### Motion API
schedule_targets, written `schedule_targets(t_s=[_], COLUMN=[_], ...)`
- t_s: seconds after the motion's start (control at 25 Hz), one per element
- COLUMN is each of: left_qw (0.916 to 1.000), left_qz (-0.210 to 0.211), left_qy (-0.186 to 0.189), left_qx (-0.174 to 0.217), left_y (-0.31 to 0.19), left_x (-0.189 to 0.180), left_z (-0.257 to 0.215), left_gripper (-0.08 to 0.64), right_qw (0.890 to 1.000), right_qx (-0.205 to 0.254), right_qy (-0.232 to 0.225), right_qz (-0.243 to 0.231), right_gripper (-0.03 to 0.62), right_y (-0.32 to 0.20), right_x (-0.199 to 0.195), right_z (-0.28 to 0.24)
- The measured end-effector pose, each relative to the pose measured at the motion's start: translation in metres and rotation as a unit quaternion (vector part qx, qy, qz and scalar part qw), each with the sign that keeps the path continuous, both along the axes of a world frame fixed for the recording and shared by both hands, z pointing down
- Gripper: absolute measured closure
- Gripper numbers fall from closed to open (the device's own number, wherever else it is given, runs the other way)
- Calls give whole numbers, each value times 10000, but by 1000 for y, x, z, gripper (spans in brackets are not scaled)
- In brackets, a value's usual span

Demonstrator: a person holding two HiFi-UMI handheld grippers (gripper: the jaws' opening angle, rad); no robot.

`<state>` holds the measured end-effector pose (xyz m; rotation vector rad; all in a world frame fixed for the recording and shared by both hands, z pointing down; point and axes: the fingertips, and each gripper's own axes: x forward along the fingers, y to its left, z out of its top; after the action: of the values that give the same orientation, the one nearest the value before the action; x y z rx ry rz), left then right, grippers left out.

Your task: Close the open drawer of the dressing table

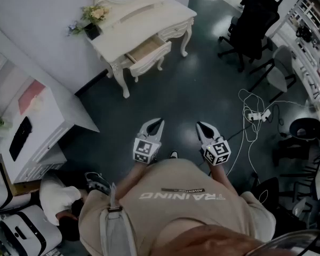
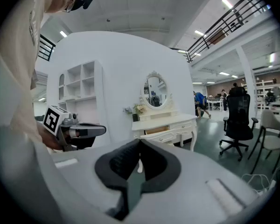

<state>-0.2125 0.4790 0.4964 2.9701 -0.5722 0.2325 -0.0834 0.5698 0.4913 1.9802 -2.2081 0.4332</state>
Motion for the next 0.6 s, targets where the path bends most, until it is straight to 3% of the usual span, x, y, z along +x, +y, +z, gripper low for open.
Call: schedule_targets(t_s=[0.16, 0.4, 0.6], left_qw=[9999, 10000, 9996], left_qz=[-36, 27, 261], left_qy=[-19, -38, 41], left_qx=[128, -6, -23], left_y=[-31, -60, -80], left_x=[-10, -18, -12], left_z=[1, 18, 18], left_gripper=[560, 560, 560], right_qw=[9999, 9999, 9999], right_qx=[77, 117, -56], right_qy=[-62, 7, -5], right_qz=[38, -87, 84], right_gripper=[589, 589, 588], right_y=[-29, -64, -81], right_x=[-12, -33, -33], right_z=[5, 4, 12])
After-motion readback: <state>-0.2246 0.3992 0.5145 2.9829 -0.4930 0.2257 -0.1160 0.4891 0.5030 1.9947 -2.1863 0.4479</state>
